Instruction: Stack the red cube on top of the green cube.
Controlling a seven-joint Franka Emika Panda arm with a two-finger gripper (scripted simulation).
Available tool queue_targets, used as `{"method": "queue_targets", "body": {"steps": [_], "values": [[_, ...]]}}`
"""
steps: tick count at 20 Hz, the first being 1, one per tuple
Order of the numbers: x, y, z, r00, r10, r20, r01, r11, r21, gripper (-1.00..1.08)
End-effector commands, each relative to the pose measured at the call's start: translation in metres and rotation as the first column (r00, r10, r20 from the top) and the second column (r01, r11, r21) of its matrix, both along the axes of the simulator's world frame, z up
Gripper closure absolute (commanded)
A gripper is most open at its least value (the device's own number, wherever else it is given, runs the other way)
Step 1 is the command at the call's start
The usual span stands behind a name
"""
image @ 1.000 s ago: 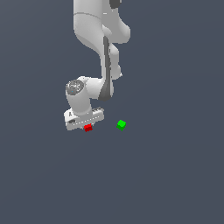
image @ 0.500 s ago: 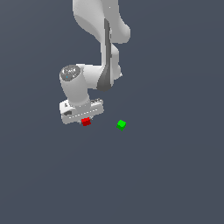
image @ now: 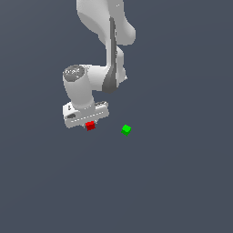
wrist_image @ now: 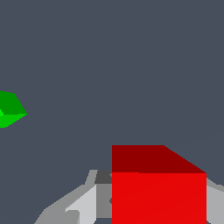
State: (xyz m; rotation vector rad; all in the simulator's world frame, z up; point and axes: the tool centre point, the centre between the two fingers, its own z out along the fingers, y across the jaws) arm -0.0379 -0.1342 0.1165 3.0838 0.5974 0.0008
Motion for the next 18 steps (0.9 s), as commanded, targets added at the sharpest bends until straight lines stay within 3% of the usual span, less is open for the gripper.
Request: {"method": "queue_targets", "body": {"steps": [1, 7, 18], "values": [[-0.001, 0.009, -0.002, 1.000, 0.001, 0.000, -0.001, 1.000, 0.000, 1.08], [-0.007, 0.048, -0.013, 1.000, 0.001, 0.000, -0.001, 1.000, 0.000, 1.08], [-0.022, 0.153, -0.043, 1.000, 0.002, 0.000, -0.002, 1.000, 0.001, 1.08]]}}
